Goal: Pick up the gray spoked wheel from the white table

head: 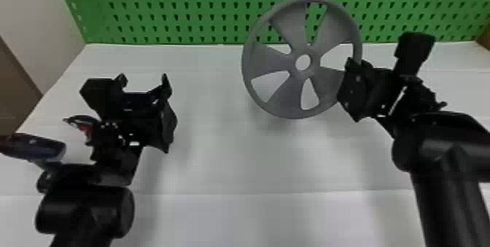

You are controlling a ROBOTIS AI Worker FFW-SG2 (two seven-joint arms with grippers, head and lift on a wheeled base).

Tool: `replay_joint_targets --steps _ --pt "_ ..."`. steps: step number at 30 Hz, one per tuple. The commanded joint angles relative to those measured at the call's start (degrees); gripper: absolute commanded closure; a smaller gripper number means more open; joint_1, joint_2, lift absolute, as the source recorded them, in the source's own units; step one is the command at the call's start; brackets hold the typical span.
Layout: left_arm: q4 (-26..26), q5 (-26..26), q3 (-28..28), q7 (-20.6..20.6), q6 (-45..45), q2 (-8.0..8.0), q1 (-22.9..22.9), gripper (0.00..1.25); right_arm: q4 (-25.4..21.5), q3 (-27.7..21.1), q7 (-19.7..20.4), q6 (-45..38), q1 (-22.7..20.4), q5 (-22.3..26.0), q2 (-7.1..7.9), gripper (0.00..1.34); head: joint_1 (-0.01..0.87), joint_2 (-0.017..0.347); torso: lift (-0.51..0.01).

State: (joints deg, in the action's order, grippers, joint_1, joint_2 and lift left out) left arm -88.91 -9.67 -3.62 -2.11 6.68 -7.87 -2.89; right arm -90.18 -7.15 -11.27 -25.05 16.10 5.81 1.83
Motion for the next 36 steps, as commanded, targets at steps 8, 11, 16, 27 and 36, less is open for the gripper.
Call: replay_joint_targets --steps 8,11,16,27,36 --pt "0.5 -0.1 -0.3 -0.4 0.0 0.04 0.0 0.24 0.5 2.5 6.1 16.4 -5.7 -3.7 -1.56 1.06 0.770 0.044 -0.098" --pt "0.7 -0.3 -0.5 -0.4 0.0 0.04 -0.1 0.24 1.1 3.2 9.0 20.8 -7.2 -5.0 -1.88 1.06 0.770 0.044 -0.098" --pt "1.2 -0.3 -0.7 -0.4 0.0 0.04 -0.1 0.24 1.9 3.9 9.6 23.8 -8.3 -7.5 -1.88 1.06 0.770 0.044 -0.098" --pt "2.1 -0.5 -0.9 -0.5 0.0 0.04 -0.3 0.24 1.9 6.5 16.4 28.7 -10.8 -12.8 -1.88 1.06 0.770 0.044 -0.098" --pt "2.1 -0.5 -1.0 -0.5 0.0 0.13 -0.4 0.24 1.9 7.6 16.5 28.7 -11.0 -12.8 -1.88 1.06 0.770 0.044 -0.098"
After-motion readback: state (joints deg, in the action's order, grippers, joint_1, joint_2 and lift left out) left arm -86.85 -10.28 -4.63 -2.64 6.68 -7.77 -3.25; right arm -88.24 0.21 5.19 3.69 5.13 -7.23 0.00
